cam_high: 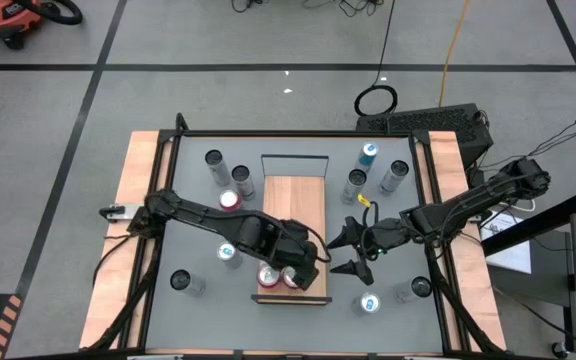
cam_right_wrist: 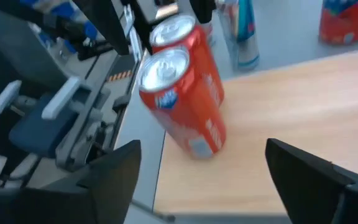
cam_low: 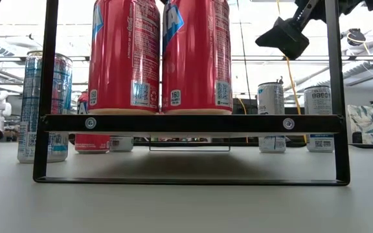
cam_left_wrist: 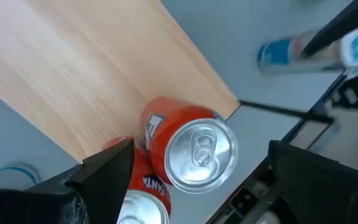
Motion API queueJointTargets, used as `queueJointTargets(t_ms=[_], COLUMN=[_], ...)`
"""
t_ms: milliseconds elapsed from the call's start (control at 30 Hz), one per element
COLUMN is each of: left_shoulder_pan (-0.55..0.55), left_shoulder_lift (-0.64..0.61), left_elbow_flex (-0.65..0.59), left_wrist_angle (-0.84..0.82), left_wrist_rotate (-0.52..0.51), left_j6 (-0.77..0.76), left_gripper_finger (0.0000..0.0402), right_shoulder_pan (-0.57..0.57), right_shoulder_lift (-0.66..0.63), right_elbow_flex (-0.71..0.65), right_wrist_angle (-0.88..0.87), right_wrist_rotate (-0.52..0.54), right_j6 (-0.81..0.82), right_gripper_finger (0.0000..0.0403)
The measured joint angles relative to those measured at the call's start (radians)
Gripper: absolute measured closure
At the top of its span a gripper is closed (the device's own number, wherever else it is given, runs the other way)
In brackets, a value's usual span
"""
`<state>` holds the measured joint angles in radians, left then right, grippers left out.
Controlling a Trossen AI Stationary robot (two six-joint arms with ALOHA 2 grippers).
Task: Sort soda cans
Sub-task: Put the bottom red soda can on the shelf and align it with the other red soda can
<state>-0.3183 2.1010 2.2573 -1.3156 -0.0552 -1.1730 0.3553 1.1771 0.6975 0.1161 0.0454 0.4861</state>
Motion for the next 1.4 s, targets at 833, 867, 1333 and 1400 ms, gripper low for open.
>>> queueJointTargets(t_ms=[833,867,1333,1400], left_shoulder_pan=[-0.063,-0.062,-0.064,-0.068], left_shoulder_lift=[-0.231,-0.232,-0.240,-0.240], left_elbow_flex=[0.002,0.002,0.002,0.002], left_wrist_angle=[-0.118,-0.126,-0.176,-0.193], left_wrist_rotate=[-0.278,-0.278,-0.288,-0.288], left_j6=[0.270,0.271,0.391,0.398], left_gripper_finger=[0.0114,0.0120,0.0174,0.0179], right_shoulder_pan=[-0.040,-0.047,-0.080,-0.079], right_shoulder_lift=[0.301,0.312,0.423,0.426], right_elbow_flex=[0.482,0.493,0.501,0.501], right_wrist_angle=[-0.452,-0.467,-0.422,-0.410], right_wrist_rotate=[0.034,0.034,-0.051,-0.052], right_j6=[-0.111,-0.114,-0.087,-0.067], right_gripper_finger=[0.0259,0.0263,0.0355,0.0365])
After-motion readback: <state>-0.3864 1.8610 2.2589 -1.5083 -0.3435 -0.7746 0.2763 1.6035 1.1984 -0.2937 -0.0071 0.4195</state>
